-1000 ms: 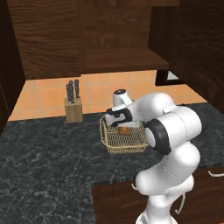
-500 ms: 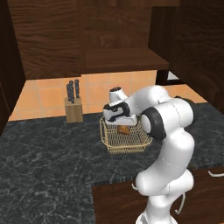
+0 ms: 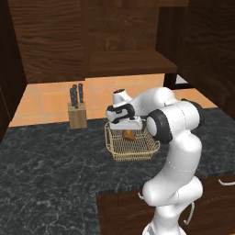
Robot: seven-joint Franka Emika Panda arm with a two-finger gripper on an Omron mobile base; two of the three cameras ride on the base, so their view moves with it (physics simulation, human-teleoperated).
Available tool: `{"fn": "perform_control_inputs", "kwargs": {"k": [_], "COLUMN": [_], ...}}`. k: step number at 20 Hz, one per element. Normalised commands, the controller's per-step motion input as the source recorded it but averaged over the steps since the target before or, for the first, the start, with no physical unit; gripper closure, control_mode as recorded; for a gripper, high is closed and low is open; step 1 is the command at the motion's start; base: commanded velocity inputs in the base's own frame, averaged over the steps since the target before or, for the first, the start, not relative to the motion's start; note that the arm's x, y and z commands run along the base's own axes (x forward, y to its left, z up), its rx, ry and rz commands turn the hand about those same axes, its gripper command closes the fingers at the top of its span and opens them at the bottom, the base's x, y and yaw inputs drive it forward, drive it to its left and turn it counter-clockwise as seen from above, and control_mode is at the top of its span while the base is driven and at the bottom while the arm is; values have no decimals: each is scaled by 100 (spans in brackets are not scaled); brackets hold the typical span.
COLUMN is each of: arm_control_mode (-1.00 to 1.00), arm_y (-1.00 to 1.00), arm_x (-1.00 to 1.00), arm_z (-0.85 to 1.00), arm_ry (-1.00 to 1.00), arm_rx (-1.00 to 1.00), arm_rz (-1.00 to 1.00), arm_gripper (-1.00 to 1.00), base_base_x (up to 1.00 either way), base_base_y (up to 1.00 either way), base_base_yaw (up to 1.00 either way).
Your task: Open the cabinet, pick up the bread from the cabinet and place it in the basket. Then move the basket to the dining counter.
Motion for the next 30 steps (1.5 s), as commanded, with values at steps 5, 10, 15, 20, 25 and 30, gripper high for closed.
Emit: {"fn": "perform_control_inputs", "kwargs": {"k": [5, 10, 15, 20, 25, 30], "arm_control_mode": [-100, -100, -100, -100, -100, -100], "arm_y": [0, 0, 0, 0, 0, -22], "arm_x": [0, -1, -12, -24, -38, -69], "arm_z": [0, 1, 13, 33, 2, 8], "arm_ry": [0, -1, -5, -8, -4, -10], "arm_rx": [0, 0, 0, 0, 0, 3], "arm_rz": [0, 0, 0, 0, 0, -2], "arm_gripper": [-100, -100, -100, -100, -100, -100], "base_base_x": [0, 0, 0, 0, 0, 0], "base_base_y": [0, 0, 0, 0, 0, 0], "base_base_yaw": [0, 0, 0, 0, 0, 0]}}
